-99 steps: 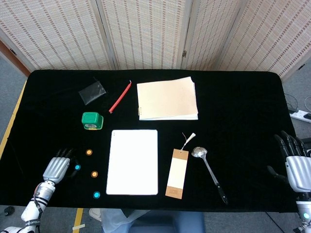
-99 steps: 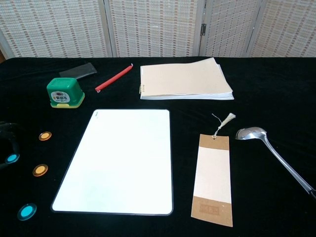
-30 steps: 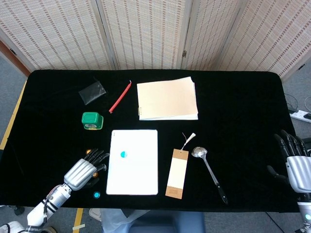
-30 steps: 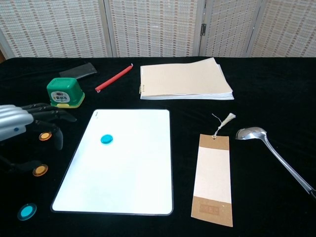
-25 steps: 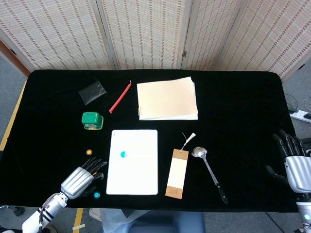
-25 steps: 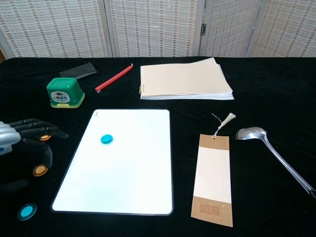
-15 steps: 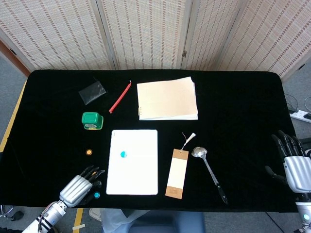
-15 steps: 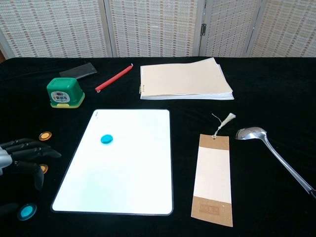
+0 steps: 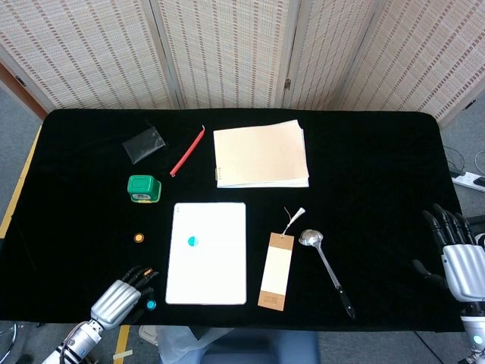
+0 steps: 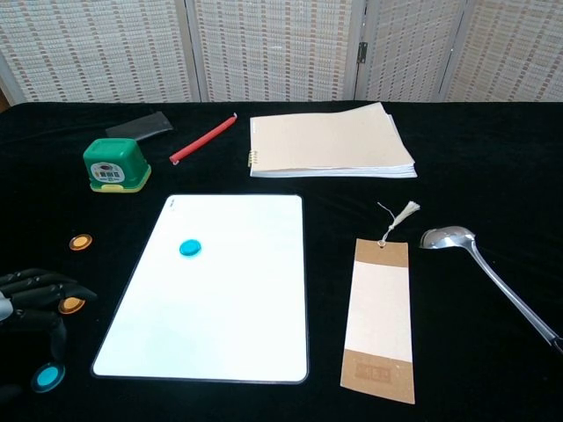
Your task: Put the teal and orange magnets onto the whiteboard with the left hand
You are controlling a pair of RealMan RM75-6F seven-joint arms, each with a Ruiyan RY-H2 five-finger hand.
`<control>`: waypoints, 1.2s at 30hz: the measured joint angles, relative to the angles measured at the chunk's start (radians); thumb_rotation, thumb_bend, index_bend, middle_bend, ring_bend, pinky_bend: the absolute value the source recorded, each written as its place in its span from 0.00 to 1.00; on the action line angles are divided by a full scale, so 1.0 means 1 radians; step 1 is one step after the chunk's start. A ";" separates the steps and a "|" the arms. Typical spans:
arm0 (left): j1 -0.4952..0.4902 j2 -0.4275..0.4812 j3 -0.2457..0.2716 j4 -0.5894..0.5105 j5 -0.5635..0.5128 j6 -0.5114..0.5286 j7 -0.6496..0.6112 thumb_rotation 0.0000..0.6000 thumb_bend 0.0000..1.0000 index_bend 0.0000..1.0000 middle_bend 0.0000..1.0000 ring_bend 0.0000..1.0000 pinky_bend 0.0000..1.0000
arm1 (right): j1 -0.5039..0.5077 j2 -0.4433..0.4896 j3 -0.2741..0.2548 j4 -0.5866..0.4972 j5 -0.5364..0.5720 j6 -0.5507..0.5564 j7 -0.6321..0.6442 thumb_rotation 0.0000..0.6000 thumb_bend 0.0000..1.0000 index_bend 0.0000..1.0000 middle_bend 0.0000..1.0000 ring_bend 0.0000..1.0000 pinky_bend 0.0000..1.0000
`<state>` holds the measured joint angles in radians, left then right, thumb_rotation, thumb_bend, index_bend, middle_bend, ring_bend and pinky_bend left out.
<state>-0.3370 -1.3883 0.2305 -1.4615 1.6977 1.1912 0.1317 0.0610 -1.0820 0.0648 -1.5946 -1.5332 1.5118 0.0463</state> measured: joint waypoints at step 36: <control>0.010 -0.035 -0.023 0.019 -0.003 -0.033 0.000 1.00 0.42 0.52 0.12 0.00 0.00 | -0.010 0.000 -0.005 0.008 0.001 0.010 0.008 1.00 0.27 0.00 0.00 0.00 0.00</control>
<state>-0.3266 -1.4234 0.2080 -1.4426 1.6948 1.1584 0.1312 0.0510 -1.0822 0.0601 -1.5863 -1.5322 1.5213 0.0547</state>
